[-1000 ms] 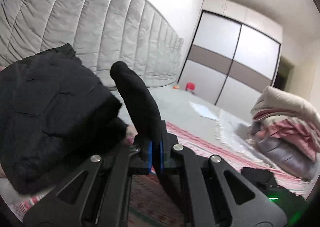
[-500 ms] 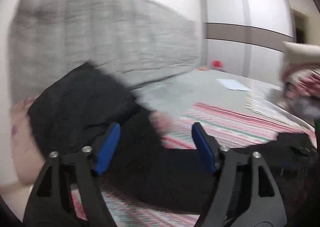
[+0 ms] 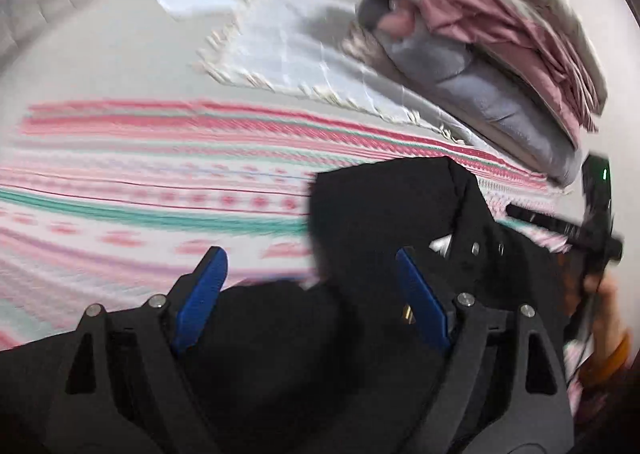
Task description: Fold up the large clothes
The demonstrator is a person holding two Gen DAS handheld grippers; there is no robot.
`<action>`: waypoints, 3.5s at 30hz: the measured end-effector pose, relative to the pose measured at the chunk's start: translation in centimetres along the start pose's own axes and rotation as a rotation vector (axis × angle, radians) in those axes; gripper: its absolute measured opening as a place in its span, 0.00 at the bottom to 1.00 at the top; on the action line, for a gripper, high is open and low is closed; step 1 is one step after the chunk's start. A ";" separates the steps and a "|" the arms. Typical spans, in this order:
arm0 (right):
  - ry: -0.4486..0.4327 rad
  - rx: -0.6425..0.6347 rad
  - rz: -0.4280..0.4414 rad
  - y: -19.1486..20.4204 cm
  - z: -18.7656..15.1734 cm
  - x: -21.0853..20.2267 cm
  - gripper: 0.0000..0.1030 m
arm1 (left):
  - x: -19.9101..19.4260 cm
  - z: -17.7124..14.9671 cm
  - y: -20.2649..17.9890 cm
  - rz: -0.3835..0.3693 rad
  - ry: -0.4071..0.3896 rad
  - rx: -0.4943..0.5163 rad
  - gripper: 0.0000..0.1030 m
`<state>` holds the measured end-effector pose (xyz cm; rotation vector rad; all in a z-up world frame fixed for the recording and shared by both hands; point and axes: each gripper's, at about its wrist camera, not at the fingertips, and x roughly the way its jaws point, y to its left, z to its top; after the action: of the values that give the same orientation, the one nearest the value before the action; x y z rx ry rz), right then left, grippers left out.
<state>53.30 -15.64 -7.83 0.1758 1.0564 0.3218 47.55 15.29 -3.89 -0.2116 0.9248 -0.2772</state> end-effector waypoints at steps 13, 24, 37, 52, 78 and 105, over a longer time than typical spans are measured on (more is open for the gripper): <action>-0.284 -0.012 0.034 -1.0 -2.3 -0.2 0.09 | 1.7 0.6 -6.9 -0.089 -0.297 0.104 0.06; -0.135 -0.038 -0.048 -3.0 -1.4 0.4 0.66 | 3.5 -0.8 -1.0 -0.028 -0.095 0.078 0.53; 0.037 -0.125 -0.105 -12.5 -4.8 -2.9 0.67 | -0.4 -3.8 7.3 -0.111 0.062 0.122 0.57; -0.142 -0.118 -0.141 -9.8 -7.4 -2.5 0.66 | 2.2 -3.7 6.3 -0.076 0.015 0.074 0.10; -0.148 0.001 -0.213 1.3 -23.8 -21.0 0.79 | -20.0 -20.3 7.1 0.345 -0.229 -0.358 0.86; -0.156 -0.057 -0.105 1.8 -27.3 -18.8 0.79 | -20.5 -29.8 29.7 0.525 -0.644 -0.898 0.66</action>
<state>20.63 -20.68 -5.00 0.0924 0.8976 0.2386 16.03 48.18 -14.73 -0.8119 0.3762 0.6877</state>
